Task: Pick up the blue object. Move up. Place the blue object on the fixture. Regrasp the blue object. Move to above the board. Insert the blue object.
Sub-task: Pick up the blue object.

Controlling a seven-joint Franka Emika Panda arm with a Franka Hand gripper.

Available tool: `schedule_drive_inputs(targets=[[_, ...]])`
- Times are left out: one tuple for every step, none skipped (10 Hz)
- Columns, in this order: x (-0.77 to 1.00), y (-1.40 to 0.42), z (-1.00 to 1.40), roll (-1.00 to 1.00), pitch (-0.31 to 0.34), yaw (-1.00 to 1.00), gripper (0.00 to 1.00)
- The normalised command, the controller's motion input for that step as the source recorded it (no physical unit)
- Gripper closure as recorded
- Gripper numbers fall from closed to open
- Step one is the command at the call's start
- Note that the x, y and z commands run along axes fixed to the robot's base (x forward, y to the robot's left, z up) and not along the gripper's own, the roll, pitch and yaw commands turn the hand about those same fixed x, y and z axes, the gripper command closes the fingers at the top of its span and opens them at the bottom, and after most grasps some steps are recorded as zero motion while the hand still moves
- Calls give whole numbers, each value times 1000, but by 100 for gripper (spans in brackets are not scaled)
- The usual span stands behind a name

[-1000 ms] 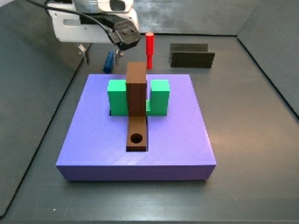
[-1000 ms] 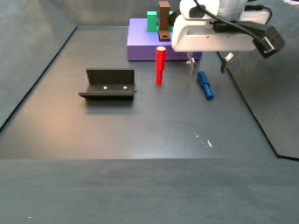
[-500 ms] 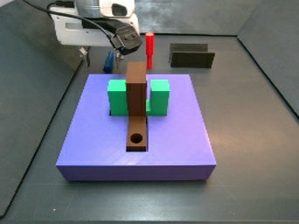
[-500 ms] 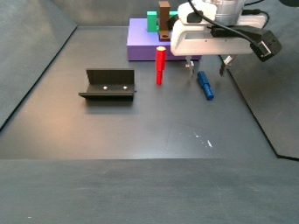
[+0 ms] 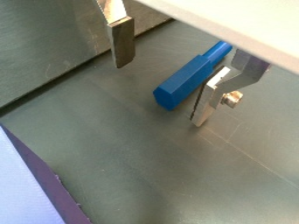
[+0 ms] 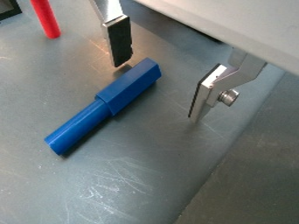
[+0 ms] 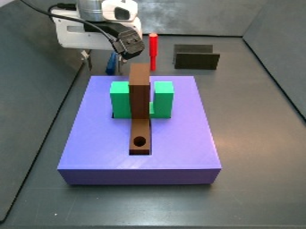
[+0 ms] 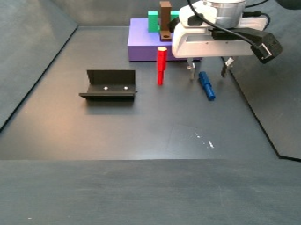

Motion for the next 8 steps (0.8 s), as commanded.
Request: schedule_drive_inputs(targets=[[111, 0, -54, 83, 0, 0, 0], [43, 0, -114, 80, -40, 0, 0], [29, 0, -89, 77, -34, 0, 0], [26, 37, -46, 67, -3, 0, 0], [0, 71, -31, 69, 0, 0, 0], [0, 49, -37, 57, 0, 0, 0], [0, 6, -111, 24, -16, 0, 0], [0, 0, -160, 0, -21, 0, 0]])
